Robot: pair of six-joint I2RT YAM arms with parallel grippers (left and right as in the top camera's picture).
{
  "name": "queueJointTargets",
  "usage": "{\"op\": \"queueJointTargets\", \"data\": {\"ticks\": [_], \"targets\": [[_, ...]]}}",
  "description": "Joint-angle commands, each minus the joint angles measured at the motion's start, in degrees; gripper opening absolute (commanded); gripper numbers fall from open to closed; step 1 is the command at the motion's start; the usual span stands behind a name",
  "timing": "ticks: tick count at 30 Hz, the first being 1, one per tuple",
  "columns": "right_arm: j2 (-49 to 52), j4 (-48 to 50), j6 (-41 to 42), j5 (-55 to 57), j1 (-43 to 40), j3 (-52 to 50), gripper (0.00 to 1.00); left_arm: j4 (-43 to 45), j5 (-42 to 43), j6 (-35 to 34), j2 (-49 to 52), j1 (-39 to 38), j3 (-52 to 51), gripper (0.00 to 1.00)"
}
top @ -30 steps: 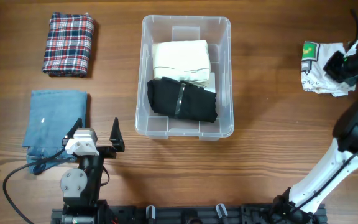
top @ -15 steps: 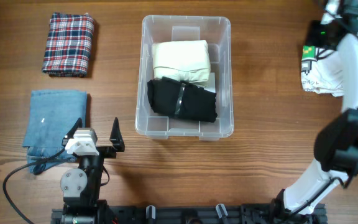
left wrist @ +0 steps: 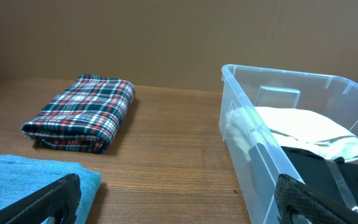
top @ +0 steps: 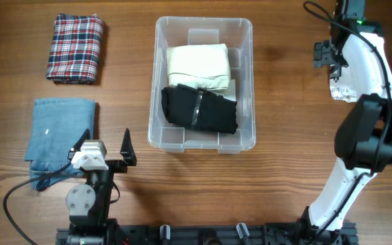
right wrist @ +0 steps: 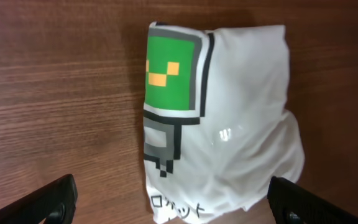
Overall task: Pack container
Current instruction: 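Lower the right gripper onto the white green-print garment and grasp it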
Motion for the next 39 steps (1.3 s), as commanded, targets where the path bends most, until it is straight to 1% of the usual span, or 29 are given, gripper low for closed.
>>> {"op": "queueJointTargets", "data": {"ticks": [1, 4, 13, 16, 19, 26, 34, 39], "targets": [[2.4, 0.6, -1.2, 3.7, 0.8, -0.1, 0.99, -0.3, -0.3, 0.9, -0.4, 0.3, -0.1, 1.0], [3.4, 0.3, -1.2, 6.3, 1.2, -0.1, 0.99, -0.3, -0.3, 0.9, -0.4, 0.3, -0.1, 1.0], [6.6, -0.8, -1.2, 6.6, 1.3, -0.1, 0.99, -0.3, -0.3, 0.9, -0.4, 0.3, -0.1, 1.0], [7.8, -0.8, -1.0, 9.0, 1.3, -0.1, 0.99, -0.3, -0.3, 0.9, -0.4, 0.3, -0.1, 1.0], [8.9, -0.9, -1.0, 9.2, 1.3, -0.1, 0.99, -0.3, -0.3, 0.9, -0.4, 0.3, -0.1, 1.0], [10.0, 0.8, -1.2, 11.6, 1.1, -1.8, 0.99, -0.3, -0.3, 0.9, -0.4, 0.3, -0.1, 1.0], [10.1, 1.9, -1.2, 11.3, 0.0, -1.8, 0.99, -0.3, -0.3, 0.9, -0.4, 0.3, -0.1, 1.0], [10.1, 3.2, -2.7, 10.0, -1.0, -1.8, 1.0, -0.3, -0.3, 0.9, -0.4, 0.3, -0.1, 1.0]]}}
